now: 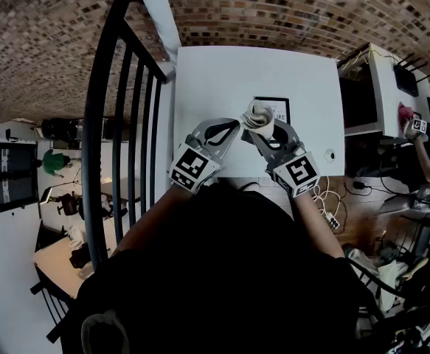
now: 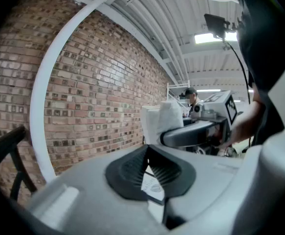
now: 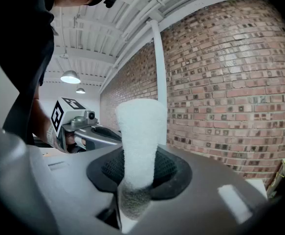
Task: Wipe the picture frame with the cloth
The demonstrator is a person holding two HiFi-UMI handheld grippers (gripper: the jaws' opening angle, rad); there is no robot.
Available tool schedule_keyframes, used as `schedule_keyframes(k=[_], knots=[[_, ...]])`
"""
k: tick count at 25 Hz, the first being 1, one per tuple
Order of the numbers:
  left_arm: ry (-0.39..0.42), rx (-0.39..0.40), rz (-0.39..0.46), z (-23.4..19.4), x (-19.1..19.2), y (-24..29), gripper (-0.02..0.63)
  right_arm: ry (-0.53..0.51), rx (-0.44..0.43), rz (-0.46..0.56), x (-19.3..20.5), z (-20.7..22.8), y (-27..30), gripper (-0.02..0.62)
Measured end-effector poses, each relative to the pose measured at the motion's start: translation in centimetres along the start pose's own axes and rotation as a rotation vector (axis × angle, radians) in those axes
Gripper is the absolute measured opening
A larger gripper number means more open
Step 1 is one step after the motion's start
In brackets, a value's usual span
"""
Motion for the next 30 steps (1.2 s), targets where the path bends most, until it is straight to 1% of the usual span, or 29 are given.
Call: schedule_keyframes(k=[6,11,14,18,22,26,30], knots=[[-0.030,0.028,0.001,-1.3,-0.2,-0.5,0.002,0.000,0.028,-0.002,-0.8,-0.1,1.7,0.106],[-0.038,0.042,0.003,-1.8,-0.5,0.3,0.002,0.005,0.035,-0.010,-1.1,0.0,1.6,0.106],[-0.036,0.031,-0.018,-1.4,-0.2,1.3,0.002,0.014,0.033,-0.007,-0.7,1.2,1.1,0.106],[-0.032,0.005,-0.029,-0.8,-0.1,3.6,0.002,0.040,0.050,0.005,0.3,4.4,-0.1,0.107],[-0.003,-0.058,-0.015,0.0,-1.1,7.3,0.002,0.045,0.002,0.021,1.1,7.9,-1.8,0.107],[-0.021,-0.105,-0.036,2.2,-1.9,11.9,0.002,0.038,-0.084,0.056,1.9,11.7,-3.7,0.107],[-0.020,-0.160,-0.071,4.8,-1.9,16.2,0.002,0.059,-0.145,0.046,3.7,16.2,-6.1,0.107]])
Point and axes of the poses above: the fingertips, and each gripper's own axes: y forward along the fingers, z to its right, x out of its underside, the point moved 3 cm from there along -y, backward along the fingers
